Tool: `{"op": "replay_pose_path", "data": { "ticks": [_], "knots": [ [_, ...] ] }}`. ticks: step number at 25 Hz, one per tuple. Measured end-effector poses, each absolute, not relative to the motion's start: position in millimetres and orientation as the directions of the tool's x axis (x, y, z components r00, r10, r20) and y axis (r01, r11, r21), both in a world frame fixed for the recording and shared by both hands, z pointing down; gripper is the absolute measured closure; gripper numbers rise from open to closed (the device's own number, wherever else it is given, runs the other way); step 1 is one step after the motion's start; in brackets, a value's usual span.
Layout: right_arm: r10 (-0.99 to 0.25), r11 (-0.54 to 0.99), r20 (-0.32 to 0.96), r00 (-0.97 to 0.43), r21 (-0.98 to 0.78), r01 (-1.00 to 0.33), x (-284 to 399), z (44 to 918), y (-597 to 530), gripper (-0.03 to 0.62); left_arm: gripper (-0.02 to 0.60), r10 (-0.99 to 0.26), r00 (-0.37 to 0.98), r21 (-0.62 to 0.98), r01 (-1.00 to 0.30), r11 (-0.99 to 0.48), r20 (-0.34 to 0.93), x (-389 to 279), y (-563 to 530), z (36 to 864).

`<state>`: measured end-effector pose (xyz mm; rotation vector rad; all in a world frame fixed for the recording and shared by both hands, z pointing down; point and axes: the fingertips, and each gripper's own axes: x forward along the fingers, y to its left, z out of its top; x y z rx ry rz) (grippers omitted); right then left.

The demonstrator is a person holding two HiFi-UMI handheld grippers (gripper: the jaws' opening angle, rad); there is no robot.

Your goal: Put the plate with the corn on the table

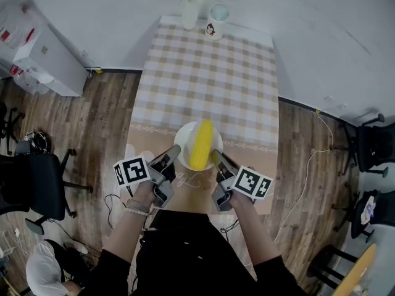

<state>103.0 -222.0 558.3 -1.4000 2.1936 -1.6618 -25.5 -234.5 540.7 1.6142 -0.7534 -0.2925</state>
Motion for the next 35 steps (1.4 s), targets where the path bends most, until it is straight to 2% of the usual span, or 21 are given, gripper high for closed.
{"op": "replay_pose_path", "data": {
  "ticks": [22,35],
  "knots": [
    [-0.588,-0.041,0.574,-0.569,-0.724,-0.688,108.7,619.0,-236.9,0.487,0.558,-0.571,0.745,0.918,-0.395,0.040,0.345,-20.8,-250.4,606.6],
    [-0.516,-0.084,0.648,-0.560,-0.690,-0.719,105.1,630.5,-236.9,0.480,0.558,-0.580,0.718,0.905,-0.417,0.083,0.384,-25.6,-254.1,619.1]
  ]
}}
